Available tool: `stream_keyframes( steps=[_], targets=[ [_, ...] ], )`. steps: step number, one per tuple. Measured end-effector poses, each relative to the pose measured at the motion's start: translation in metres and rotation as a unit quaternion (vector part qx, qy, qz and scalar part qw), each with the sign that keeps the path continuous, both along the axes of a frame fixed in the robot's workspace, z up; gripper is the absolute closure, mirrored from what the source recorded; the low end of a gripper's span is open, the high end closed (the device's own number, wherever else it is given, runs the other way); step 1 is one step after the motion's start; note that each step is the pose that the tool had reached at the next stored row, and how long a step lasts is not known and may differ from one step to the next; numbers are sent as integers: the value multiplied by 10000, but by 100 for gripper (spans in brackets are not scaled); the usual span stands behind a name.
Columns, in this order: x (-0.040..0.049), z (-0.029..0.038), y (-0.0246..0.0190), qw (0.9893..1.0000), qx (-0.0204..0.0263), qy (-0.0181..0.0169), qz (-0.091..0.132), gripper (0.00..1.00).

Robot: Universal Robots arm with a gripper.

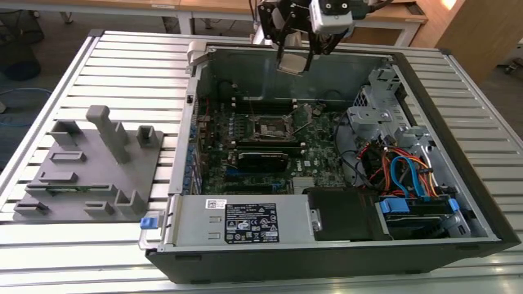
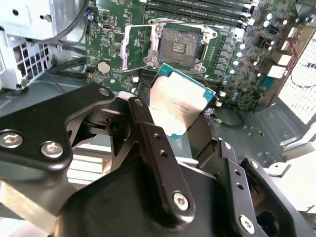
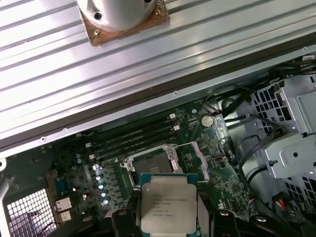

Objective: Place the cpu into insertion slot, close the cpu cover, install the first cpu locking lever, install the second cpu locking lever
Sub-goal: 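Place the cpu into insertion slot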

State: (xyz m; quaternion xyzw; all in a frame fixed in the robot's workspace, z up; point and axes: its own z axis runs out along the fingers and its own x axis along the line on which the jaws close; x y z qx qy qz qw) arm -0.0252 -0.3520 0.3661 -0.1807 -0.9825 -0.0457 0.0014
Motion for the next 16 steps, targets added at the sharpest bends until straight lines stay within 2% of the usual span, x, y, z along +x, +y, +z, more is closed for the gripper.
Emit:
stream_keyframes(
  steps=[3, 7, 13, 16],
  targets=[
    [-1, -4, 0, 9999, 1, 0, -166, 46],
    [-5, -10, 0, 9990, 0, 0, -444, 46],
    [-40, -12, 0, 9987, 0, 0, -505, 46],
    [-40, -14, 0, 9976, 0, 0, -689, 46]
  ],
)
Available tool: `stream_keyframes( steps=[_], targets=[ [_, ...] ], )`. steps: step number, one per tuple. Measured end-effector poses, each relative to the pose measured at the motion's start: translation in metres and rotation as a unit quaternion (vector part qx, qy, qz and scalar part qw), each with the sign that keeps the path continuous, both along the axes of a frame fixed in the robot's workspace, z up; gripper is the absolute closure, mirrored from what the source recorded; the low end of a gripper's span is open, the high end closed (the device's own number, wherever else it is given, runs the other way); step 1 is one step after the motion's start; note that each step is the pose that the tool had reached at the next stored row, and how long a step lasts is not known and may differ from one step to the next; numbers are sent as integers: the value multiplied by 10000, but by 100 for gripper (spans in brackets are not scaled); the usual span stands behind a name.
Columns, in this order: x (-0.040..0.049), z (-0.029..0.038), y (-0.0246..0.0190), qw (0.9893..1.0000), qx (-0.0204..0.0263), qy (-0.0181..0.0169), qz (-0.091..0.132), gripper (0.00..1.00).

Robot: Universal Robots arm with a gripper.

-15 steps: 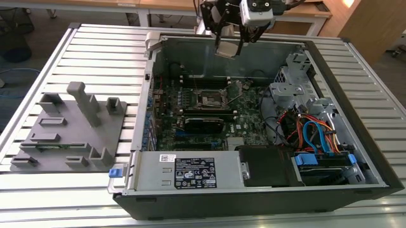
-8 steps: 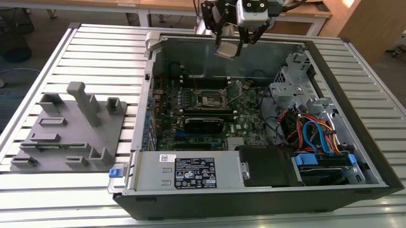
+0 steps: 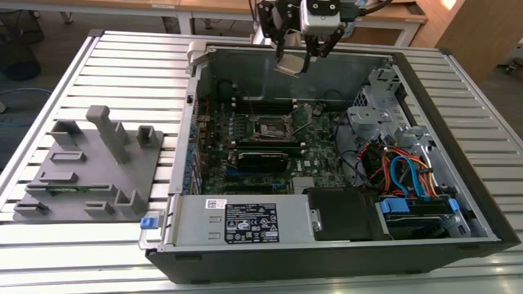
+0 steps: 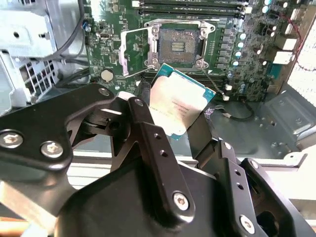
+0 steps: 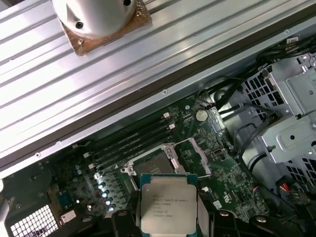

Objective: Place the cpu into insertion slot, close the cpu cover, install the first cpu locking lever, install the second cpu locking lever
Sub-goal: 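Place the cpu into insertion slot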

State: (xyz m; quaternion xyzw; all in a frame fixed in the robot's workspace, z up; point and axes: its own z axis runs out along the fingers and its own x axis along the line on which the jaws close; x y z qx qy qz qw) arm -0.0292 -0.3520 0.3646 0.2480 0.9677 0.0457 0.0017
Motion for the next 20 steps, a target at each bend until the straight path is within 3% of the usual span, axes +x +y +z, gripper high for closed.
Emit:
stream_keyframes(
  steps=[5, 13, 20],
  targets=[
    [0, -10, 0, 9990, 0, 0, -456, 46],
    [1, -16, 0, 9942, -1, 0, -1072, 46],
    [0, -17, 0, 9940, -1, 0, -1095, 46]
  ],
)
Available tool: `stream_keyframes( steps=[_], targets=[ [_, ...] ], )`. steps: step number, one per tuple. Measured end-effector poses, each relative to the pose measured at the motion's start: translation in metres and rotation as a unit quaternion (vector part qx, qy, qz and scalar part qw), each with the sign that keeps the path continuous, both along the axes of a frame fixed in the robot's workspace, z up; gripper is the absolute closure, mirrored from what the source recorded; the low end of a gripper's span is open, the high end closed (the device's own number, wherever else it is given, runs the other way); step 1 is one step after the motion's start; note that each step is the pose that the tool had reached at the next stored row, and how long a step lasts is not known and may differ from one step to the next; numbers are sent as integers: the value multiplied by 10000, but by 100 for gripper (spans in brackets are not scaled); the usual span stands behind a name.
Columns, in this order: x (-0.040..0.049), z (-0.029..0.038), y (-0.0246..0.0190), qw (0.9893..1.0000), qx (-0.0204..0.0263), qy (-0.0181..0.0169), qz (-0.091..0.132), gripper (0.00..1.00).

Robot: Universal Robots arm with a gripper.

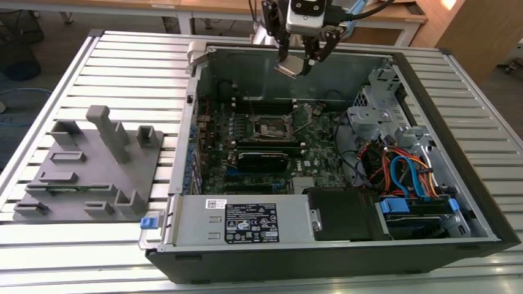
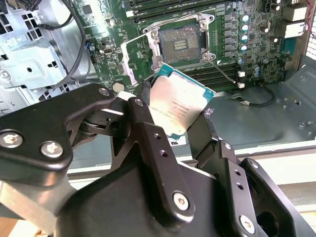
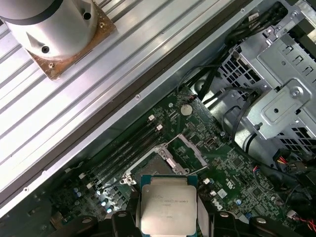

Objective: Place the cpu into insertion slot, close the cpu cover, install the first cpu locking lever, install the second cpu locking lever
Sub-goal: 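Place the cpu into insertion slot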

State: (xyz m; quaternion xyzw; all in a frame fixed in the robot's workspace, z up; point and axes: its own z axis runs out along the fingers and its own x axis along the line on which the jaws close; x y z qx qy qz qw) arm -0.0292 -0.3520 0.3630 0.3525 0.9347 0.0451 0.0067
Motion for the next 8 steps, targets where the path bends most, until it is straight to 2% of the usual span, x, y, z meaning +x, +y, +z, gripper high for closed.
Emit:
stream_keyframes(
  steps=[4, 8],
  targets=[
    [0, 0, 0, 10000, 0, 0, -20, 46],
    [0, -1, 0, 9998, 1, 0, -199, 46]
  ],
)
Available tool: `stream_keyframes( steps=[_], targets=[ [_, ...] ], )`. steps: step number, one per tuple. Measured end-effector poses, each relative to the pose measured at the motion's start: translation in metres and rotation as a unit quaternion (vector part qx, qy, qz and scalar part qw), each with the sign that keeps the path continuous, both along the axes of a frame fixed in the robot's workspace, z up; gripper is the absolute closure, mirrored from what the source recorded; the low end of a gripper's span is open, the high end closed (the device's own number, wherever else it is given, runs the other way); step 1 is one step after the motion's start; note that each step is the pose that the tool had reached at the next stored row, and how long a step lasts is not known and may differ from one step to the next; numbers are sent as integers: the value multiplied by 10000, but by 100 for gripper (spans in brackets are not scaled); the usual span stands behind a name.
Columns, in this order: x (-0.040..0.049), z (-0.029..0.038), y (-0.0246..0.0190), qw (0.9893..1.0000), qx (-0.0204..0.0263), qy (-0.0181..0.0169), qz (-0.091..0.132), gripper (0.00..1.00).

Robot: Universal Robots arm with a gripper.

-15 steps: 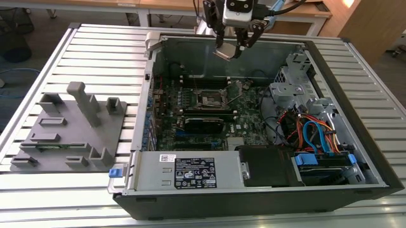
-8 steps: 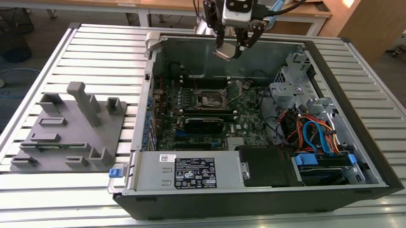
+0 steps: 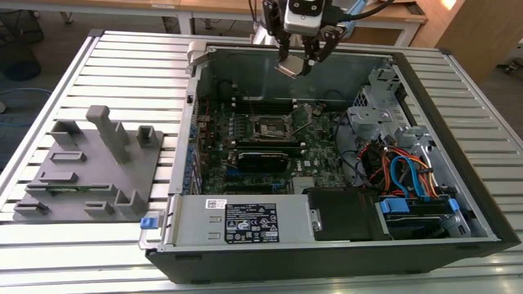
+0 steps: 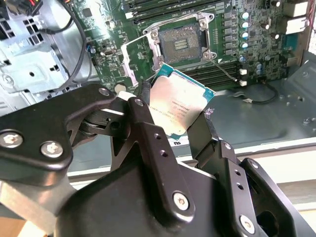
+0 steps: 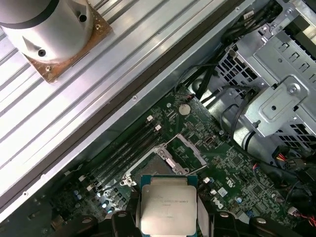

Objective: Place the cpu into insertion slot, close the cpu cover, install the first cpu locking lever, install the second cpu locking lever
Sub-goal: 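Place the cpu into insertion slot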

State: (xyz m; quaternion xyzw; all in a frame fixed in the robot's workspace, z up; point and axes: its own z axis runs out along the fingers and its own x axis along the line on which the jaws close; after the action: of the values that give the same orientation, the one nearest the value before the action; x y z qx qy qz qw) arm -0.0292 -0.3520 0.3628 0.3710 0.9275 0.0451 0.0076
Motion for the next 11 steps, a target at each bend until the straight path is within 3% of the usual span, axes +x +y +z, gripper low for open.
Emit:
stream_keyframes(
  steps=[7, 11],
  targets=[
    [0, -5, 0, 9988, -1, 0, -488, 46],
    [0, -5, 0, 9984, -1, 0, -563, 46]
  ],
)
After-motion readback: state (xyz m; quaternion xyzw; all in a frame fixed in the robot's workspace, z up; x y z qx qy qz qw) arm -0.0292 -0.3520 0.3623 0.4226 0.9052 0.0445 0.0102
